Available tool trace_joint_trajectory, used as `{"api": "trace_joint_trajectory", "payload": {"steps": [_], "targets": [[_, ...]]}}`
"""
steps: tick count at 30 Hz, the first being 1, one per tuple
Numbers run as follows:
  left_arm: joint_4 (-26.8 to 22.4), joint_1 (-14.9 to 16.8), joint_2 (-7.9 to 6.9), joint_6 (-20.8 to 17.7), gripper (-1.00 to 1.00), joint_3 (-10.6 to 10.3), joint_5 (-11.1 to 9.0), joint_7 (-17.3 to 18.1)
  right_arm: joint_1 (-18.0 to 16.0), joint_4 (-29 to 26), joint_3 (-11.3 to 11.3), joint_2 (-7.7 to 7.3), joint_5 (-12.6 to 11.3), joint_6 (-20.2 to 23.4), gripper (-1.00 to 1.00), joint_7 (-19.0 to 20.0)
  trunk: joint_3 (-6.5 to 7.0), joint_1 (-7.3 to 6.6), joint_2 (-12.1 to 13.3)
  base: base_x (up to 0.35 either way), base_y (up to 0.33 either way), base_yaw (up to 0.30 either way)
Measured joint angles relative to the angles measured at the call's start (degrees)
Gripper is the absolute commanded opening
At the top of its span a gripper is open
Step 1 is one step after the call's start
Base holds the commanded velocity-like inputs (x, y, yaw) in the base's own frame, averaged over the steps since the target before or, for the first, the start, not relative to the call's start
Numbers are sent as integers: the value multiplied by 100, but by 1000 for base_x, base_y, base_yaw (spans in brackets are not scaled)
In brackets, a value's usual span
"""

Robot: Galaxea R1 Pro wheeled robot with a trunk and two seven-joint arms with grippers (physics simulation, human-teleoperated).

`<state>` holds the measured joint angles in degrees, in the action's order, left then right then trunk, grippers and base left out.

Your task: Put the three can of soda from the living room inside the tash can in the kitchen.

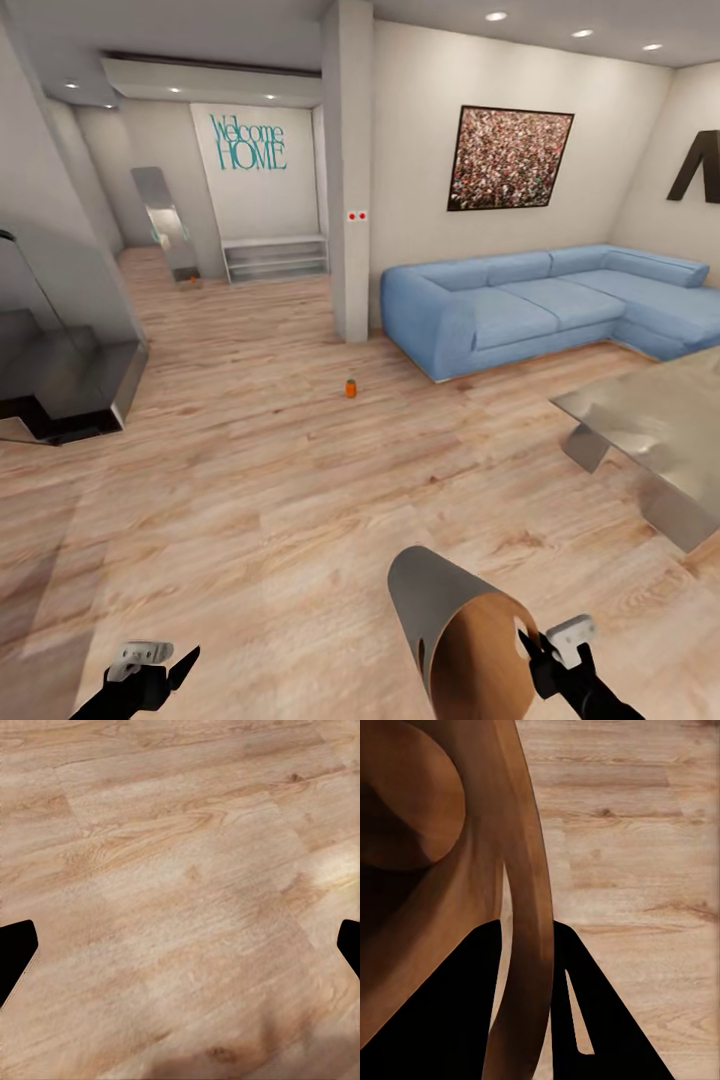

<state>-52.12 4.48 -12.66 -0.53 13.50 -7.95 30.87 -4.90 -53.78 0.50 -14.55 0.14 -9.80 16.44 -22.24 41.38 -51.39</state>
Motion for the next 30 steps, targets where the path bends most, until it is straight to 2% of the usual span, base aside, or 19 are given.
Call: {"api": "trace_joint_trajectory", "payload": {"steps": [17,30], "targets": [[17,0,0,0,100,-6,4,-11,0,0,-19,3,-1,-12,-100,30,0,0,0,321,79,-11],[18,0,0,0,100,-6,3,-11,0,0,-20,4,-8,-7,-100,12,0,0,0,323,5,-216]]}}
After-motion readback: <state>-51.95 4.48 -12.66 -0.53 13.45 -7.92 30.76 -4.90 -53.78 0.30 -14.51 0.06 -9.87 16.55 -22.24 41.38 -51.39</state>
